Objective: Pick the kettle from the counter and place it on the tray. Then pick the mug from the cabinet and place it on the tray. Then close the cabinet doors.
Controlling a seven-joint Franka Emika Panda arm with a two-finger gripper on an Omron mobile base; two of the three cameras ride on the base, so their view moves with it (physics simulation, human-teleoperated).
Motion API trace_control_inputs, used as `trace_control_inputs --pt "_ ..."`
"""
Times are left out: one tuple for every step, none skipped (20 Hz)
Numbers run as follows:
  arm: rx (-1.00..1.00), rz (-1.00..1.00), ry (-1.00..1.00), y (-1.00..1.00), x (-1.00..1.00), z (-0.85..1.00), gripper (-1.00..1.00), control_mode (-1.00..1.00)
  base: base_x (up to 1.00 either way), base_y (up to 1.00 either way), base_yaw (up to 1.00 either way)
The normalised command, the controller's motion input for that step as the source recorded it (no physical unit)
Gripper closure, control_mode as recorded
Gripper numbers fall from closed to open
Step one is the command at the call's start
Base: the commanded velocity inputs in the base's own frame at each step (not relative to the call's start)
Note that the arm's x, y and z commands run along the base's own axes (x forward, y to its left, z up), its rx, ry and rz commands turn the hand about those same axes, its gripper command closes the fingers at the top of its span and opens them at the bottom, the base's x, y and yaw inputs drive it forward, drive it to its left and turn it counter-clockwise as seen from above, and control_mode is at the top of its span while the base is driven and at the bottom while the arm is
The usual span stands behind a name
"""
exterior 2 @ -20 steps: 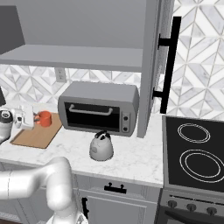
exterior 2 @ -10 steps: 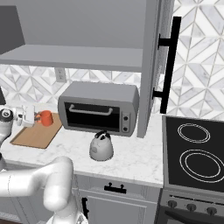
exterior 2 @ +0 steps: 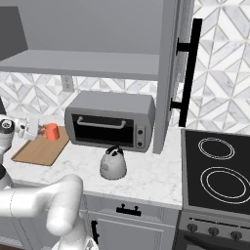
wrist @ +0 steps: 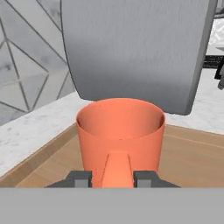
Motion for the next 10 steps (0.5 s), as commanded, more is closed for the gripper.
trace_control_inputs --pt "0.00 0.00 0.00 0.05 -0.14 -0.01 -1.00 -1.00 0.00 0.00 0.00" --pt "0.00 0.00 0.00 0.03 -0.14 -0.02 -1.00 -1.00 0.00 0.00 0.00" --pt "0.00 0.00 0.00 0.04 -0.15 -0.03 -1.00 -1.00 0.00 0.00 0.00" --pt "0.00 0.00 0.00 0.08 -0.17 -0.02 -1.00 -1.00 0.00 0.00 0.00" --pt "0.00 0.00 -0.01 0.13 -0.17 0.00 -1.00 -1.00 0.00 0.00 0.00" --pt "0.00 0.00 -0.04 0.11 -0.22 0.00 -1.00 -1.00 0.00 0.00 0.00" --pt "0.00 0.00 -0.04 0.12 -0.23 0.00 -1.00 -1.00 0.00 0.00 0.00" --pt "0.00 0.00 -0.10 0.15 -0.39 0.13 -1.00 -1.00 0.00 0.00 0.00" --pt "0.00 0.00 -0.08 0.11 -0.41 0.15 -1.00 -1.00 0.00 0.00 0.00" --pt "0.00 0.00 -0.10 0.00 -0.71 0.24 -1.00 -1.00 0.00 0.00 0.00"
